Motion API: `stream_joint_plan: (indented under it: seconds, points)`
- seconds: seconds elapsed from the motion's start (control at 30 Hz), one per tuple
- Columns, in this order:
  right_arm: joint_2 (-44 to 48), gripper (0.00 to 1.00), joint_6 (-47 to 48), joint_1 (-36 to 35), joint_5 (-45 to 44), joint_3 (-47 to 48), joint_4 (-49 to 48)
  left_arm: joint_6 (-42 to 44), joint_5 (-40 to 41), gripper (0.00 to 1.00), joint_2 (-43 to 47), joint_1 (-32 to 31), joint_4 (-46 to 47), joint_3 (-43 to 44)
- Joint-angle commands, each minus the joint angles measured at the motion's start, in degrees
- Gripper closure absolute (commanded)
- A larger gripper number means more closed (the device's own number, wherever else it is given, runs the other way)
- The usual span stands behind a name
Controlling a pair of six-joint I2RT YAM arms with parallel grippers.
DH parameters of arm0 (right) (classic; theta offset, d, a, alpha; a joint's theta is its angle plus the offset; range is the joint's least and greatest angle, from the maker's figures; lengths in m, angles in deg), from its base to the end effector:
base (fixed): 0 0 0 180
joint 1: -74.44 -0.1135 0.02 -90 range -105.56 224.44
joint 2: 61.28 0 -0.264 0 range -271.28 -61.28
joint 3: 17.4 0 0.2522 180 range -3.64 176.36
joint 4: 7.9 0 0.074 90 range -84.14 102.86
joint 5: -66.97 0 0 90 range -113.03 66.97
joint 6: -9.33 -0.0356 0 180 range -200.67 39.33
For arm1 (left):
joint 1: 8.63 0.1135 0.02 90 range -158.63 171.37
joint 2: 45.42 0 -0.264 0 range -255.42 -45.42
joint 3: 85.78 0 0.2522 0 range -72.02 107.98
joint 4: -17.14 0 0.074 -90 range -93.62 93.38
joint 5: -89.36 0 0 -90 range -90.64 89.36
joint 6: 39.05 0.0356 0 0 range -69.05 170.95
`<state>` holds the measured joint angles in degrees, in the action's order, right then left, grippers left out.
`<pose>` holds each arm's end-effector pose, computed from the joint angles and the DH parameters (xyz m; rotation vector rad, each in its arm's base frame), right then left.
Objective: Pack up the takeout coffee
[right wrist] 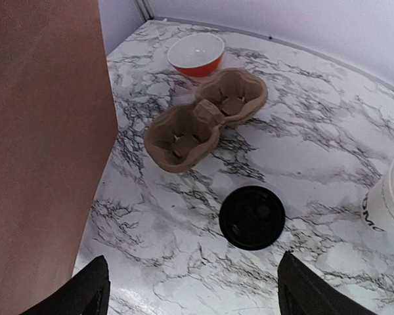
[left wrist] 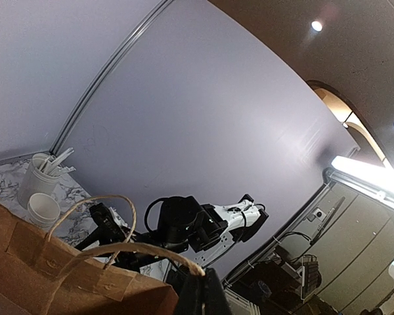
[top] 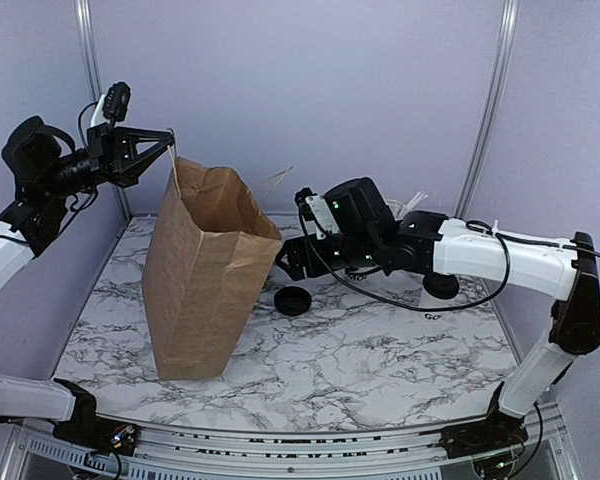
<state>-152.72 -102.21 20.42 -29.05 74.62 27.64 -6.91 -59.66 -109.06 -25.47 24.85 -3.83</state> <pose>0.2195 0.2960 0.3173 -0.5694 2.1750 0.6240 0.2067 -0.0944 0.4698 0.5737 1.4437 -1.6360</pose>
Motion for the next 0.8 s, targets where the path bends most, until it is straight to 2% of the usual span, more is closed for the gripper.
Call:
stream_joint_plan:
  seconds: [0.0, 0.3, 0.5, 0.53, 0.63, 0.77]
  points:
    - [-5.34, 0.15, 1.02, -2.29, 3.36, 6.28, -4.66, 0.36, -1.70, 1.00, 1.67, 0.40, 0.47, -0.04]
    - [-12.33, 0.15, -1.18, -2.41, 11.78, 8.76, -13.52, 2.81, -4.75, 1.00, 4.53, 7.59, -3.60, -5.85]
    - [-15.81, 0.15, -2.54, -2.43, 17.00, 10.74, -19.00, 6.50, -4.35, 1.00, 3.27, 8.22, -8.23, -4.88]
    - [-16.27, 0.15, -2.76, -2.47, 17.63, 11.08, -19.62, 8.12, -3.99, 1.00, 2.80, 8.29, -11.01, -3.61]
    - [-17.14, 0.15, -3.18, -2.52, 18.54, 11.54, -21.29, 19.13, -0.13, 1.00, 2.20, 8.26, -26.98, 1.74]
    - [-19.05, 0.15, -3.73, -2.71, 20.38, 13.08, -22.67, 26.44, 7.59, 0.97, 2.35, 8.48, -39.32, 4.82]
